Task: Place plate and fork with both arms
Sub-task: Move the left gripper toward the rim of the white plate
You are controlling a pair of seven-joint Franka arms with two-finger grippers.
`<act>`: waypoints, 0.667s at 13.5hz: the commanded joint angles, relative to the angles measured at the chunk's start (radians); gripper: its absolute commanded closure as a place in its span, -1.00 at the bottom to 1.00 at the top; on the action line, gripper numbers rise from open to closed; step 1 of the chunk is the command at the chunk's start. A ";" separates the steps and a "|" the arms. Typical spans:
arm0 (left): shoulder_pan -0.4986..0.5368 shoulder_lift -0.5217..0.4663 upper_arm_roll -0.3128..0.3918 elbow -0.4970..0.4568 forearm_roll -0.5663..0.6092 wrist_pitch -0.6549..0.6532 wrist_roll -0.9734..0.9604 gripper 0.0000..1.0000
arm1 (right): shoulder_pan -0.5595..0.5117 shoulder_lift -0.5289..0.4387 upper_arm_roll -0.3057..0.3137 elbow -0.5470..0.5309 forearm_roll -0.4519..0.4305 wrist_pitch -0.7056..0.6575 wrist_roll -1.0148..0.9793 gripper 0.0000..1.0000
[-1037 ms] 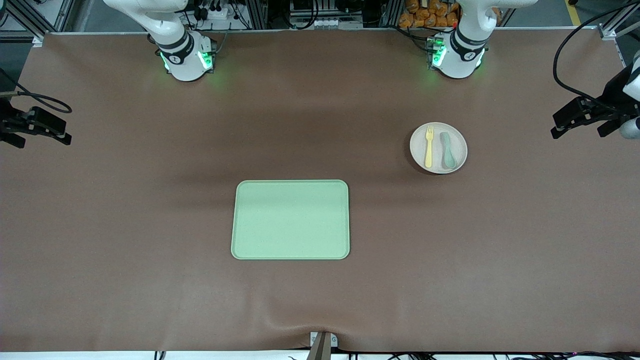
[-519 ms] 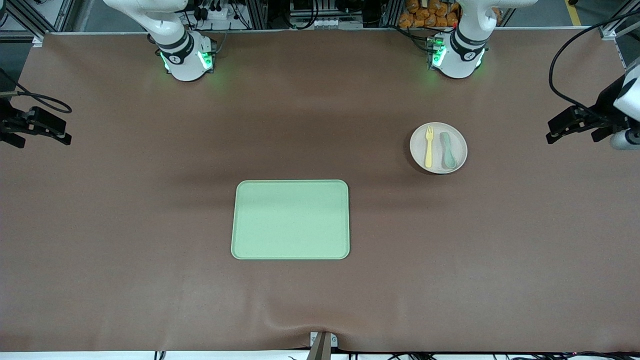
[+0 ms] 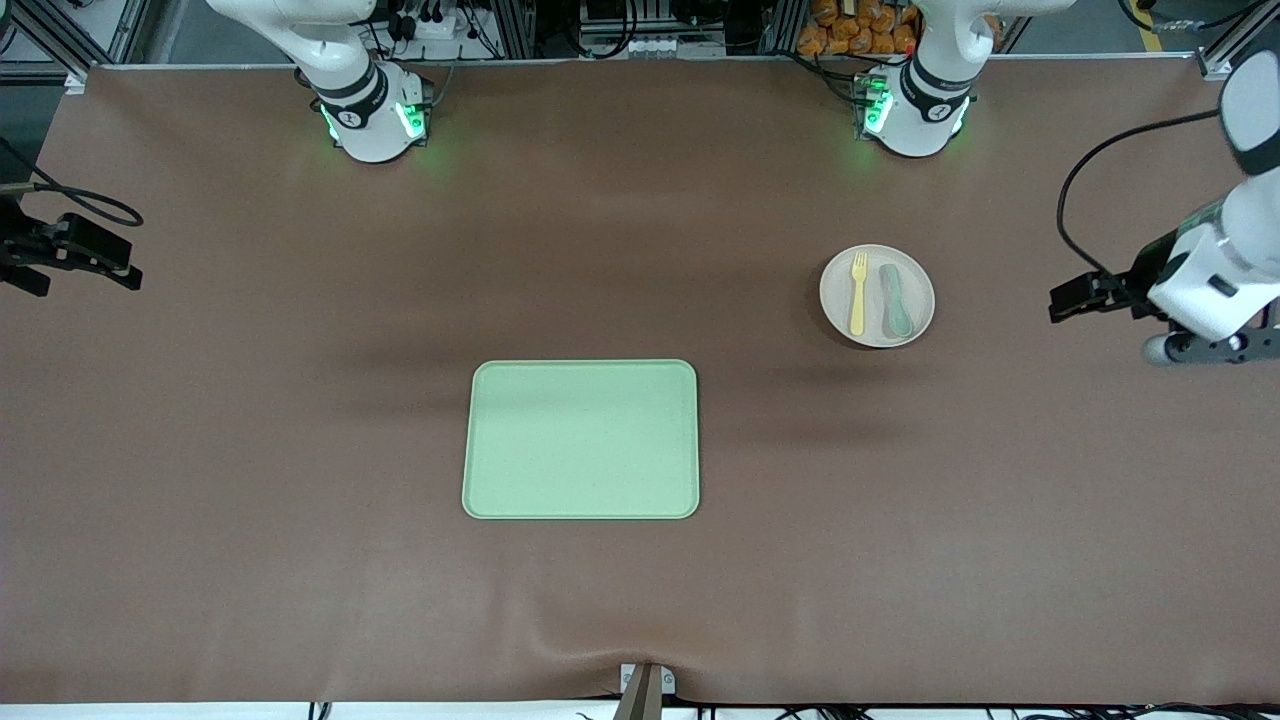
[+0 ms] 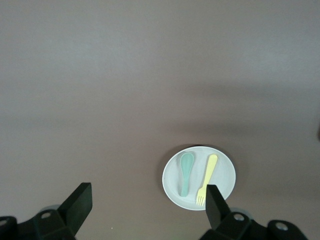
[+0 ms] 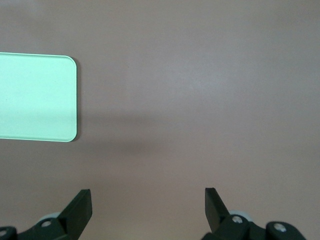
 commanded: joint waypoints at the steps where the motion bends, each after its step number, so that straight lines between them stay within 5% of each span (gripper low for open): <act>1: 0.023 -0.011 -0.005 -0.086 -0.015 0.066 0.021 -1.00 | 0.001 -0.002 -0.003 0.004 0.008 -0.006 -0.006 -1.00; 9: 0.097 -0.008 -0.005 -0.355 -0.151 0.257 0.152 -1.00 | 0.001 -0.002 -0.003 0.004 0.010 -0.006 -0.006 -1.00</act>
